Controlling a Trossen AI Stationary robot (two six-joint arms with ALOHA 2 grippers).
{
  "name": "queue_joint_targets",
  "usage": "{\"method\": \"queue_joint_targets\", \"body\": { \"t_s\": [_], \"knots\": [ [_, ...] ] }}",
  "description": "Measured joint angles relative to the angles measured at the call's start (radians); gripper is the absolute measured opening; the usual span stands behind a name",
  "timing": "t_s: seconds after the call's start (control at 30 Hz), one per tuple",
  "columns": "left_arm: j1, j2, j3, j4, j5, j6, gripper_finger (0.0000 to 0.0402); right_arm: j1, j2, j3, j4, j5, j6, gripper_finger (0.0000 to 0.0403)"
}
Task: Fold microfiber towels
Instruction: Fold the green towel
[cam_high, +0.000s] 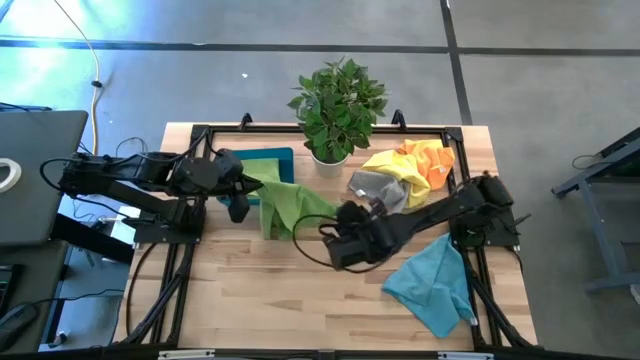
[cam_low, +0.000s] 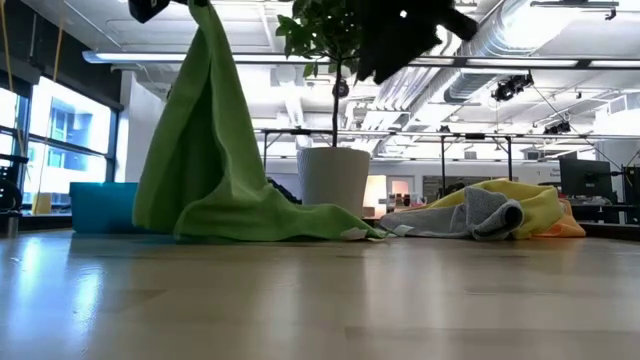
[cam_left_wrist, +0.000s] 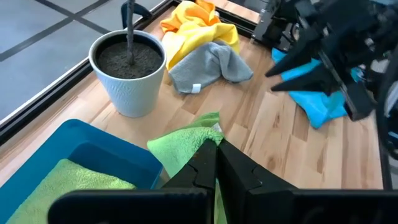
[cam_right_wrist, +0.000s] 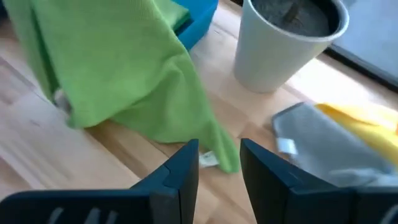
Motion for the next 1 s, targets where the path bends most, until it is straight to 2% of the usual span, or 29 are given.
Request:
{"method": "queue_joint_targets", "body": {
  "t_s": [0.13, 0.27, 0.37, 0.47, 0.57, 0.67, 0.87, 1.0],
  "knots": [
    [0.000, 0.013, 0.000, 0.025, -0.004, -0.001, 0.0000, 0.007, -0.101, -0.265, 0.310, -0.029, 0.018, 0.0112],
    [0.000, 0.030, -0.001, 0.059, -0.005, -0.001, 0.0000, -0.013, -0.142, -0.521, 0.883, -0.036, 0.015, 0.0112],
    [0.000, 0.040, -0.001, 0.079, -0.006, -0.010, 0.0000, -0.032, -0.109, -0.628, 1.342, -0.036, -0.084, 0.0112],
    [0.000, 0.048, -0.001, 0.103, -0.010, -0.012, 0.0000, -0.047, -0.040, -0.645, 1.593, -0.034, -0.256, 0.0114],
    [0.000, 0.047, 0.000, 0.131, -0.010, -0.012, 0.0000, -0.063, 0.029, -0.574, 1.643, -0.068, -0.394, 0.0126],
    [0.000, 0.047, 0.000, 0.130, -0.012, -0.022, 0.0000, -0.082, 0.097, -0.477, 1.592, -0.121, -0.440, 0.0152],
    [0.000, 0.047, 0.000, 0.128, -0.017, -0.025, 0.0000, -0.112, 0.163, -0.295, 1.237, -0.123, -0.406, 0.0210],
    [0.007, 0.047, 0.000, 0.128, -0.018, -0.019, 0.0000, -0.115, 0.183, -0.208, 1.085, -0.104, -0.396, 0.0221]
  ]
}}
